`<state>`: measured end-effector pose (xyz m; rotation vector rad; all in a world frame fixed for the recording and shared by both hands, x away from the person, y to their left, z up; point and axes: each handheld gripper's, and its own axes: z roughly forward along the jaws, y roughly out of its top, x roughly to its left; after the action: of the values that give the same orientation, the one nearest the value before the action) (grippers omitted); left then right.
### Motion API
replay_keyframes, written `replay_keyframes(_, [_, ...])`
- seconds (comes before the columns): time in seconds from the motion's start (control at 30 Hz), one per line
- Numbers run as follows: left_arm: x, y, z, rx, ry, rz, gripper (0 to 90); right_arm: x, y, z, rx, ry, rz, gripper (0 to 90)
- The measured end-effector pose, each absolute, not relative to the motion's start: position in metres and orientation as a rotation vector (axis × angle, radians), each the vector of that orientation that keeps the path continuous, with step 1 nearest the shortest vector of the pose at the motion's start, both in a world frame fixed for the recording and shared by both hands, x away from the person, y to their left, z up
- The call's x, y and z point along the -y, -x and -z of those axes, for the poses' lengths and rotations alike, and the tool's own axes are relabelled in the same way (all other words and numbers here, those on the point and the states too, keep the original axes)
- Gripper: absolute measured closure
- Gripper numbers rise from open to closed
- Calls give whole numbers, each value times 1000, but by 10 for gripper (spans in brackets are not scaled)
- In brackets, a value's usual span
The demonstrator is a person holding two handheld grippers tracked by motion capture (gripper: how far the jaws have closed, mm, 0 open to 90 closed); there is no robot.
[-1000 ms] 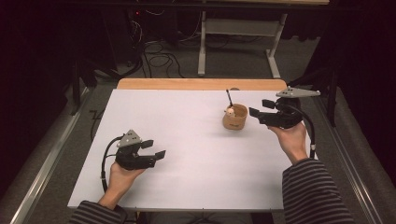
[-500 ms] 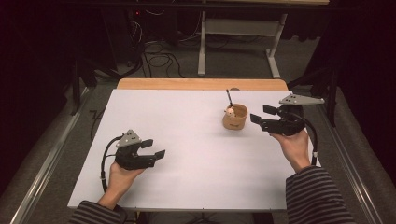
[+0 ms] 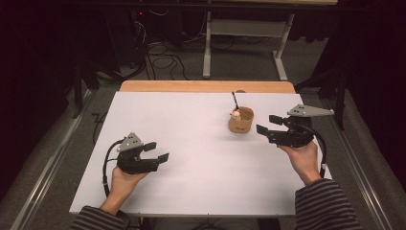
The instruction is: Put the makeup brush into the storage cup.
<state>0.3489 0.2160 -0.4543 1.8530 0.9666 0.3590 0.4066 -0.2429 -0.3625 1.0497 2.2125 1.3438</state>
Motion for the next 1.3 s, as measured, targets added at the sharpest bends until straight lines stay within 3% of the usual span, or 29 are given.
replay_keyframes(1.3, [-220, -346, 450, -953, -1801, -378, 318, 259, -365, 387, -2166, -1028, -1426, 347])
